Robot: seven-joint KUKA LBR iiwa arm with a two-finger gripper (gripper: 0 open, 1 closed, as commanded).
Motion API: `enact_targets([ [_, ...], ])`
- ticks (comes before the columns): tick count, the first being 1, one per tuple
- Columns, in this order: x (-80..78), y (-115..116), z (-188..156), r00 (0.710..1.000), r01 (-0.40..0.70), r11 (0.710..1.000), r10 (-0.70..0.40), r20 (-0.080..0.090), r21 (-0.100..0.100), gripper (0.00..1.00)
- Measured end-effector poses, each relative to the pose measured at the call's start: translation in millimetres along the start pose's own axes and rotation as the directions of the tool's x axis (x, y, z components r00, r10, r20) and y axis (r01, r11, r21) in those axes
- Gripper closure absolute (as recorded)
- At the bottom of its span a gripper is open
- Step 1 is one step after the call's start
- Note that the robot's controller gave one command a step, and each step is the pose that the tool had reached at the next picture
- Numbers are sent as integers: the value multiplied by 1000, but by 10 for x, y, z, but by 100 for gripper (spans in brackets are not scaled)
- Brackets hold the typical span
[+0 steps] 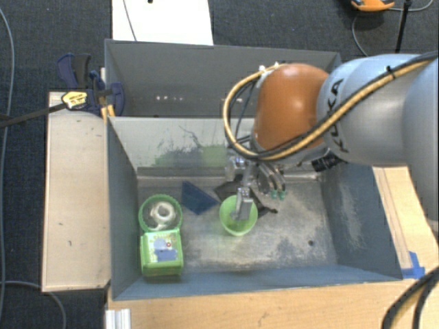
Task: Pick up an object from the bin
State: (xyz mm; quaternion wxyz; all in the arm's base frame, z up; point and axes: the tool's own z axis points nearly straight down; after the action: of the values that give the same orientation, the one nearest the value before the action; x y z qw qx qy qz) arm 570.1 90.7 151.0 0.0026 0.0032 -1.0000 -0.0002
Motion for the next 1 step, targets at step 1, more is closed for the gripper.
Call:
enact_targets([
  [1,-16,-5,-49,1000,-2,1000,2,8,-1,0],
])
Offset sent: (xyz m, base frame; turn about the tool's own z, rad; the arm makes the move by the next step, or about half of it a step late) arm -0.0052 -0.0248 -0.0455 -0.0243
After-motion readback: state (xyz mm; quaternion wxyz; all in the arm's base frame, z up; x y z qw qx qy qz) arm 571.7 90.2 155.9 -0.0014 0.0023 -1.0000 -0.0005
